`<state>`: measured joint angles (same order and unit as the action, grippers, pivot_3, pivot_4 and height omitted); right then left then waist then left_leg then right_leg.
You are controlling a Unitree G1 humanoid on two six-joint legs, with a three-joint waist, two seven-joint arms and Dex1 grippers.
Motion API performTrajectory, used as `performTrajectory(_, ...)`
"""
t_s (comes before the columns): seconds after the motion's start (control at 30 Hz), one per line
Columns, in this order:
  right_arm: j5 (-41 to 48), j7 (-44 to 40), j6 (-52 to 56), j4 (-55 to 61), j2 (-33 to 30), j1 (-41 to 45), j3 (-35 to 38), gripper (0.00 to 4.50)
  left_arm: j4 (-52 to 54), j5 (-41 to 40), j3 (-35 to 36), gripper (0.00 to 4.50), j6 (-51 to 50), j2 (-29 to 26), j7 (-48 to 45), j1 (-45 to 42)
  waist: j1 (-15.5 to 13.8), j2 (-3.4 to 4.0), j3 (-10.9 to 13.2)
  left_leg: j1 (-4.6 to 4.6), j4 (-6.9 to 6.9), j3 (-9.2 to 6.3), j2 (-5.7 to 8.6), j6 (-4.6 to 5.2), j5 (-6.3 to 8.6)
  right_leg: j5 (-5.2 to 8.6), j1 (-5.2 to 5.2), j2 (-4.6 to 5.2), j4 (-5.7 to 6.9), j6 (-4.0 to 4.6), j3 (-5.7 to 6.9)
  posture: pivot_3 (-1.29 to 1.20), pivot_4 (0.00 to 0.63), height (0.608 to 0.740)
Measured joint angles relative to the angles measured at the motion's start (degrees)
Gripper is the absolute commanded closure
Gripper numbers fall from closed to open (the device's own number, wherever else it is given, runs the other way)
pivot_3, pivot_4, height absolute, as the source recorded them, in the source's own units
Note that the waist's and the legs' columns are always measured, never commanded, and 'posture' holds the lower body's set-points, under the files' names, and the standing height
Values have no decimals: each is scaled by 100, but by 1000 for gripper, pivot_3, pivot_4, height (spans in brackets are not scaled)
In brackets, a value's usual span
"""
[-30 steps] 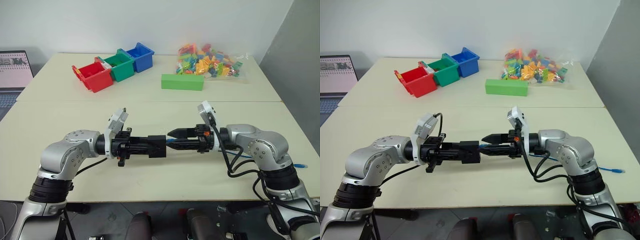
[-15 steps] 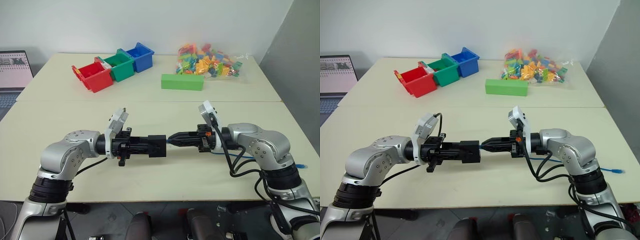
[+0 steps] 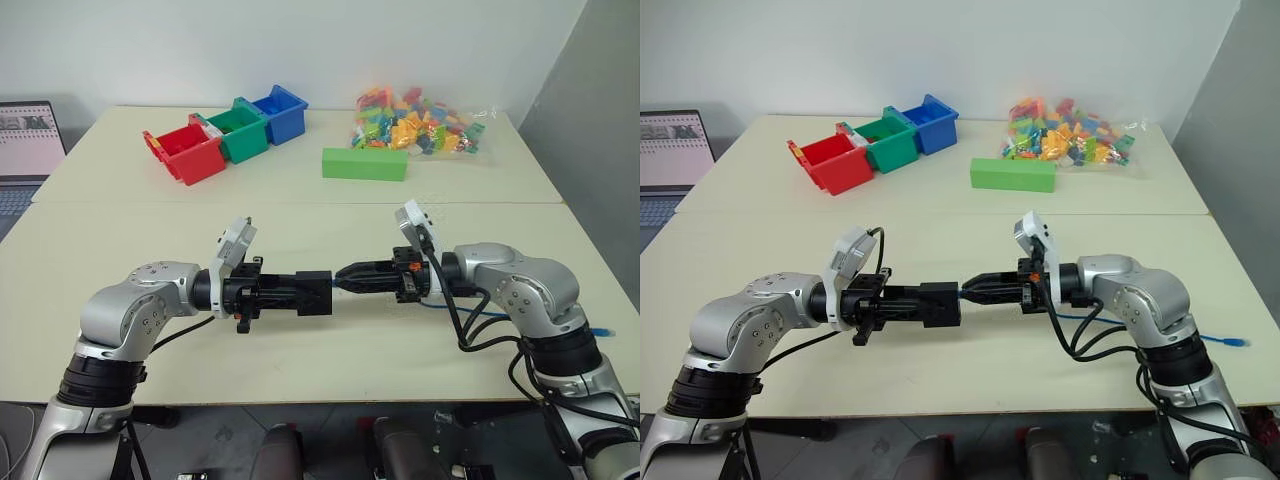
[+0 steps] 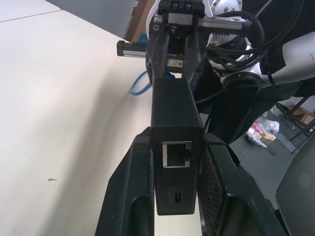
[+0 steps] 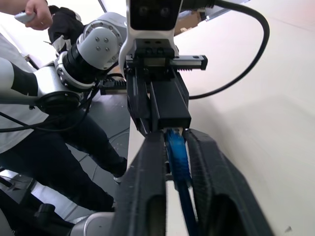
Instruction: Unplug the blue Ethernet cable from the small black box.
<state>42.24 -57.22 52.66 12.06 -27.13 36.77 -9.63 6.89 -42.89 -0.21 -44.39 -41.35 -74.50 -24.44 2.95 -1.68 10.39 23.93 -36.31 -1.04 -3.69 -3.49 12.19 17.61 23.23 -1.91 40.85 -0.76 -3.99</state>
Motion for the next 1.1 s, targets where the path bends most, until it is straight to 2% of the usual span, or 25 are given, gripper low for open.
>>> performTrajectory(0.2,244,155,301,-10,89,-1,236,1461,8,0,0,3705,-6,0,0,5,1,0,0,1,0,0,0,0,0,0,0,0,-1,0,-1,0,150,740)
performTrajectory(0.5,354,325,425,216,-39,-357,254,1451,68,-3,0,3705,-10,9,7,12,1,0,1,1,5,0,0,0,0,0,1,0,-5,0,0,0,150,740)
performTrajectory(0.93,354,494,424,280,70,-361,188,1451,69,-2,0,3705,-10,9,4,11,17,0,1,1,11,0,0,0,0,0,2,-1,-7,0,-1,0,150,740)
performTrajectory(1.1,354,495,424,276,72,-360,186,2465,83,-2,0,3705,-10,9,5,11,17,0,1,1,11,0,0,0,0,0,2,-1,-7,0,-1,0,150,740)
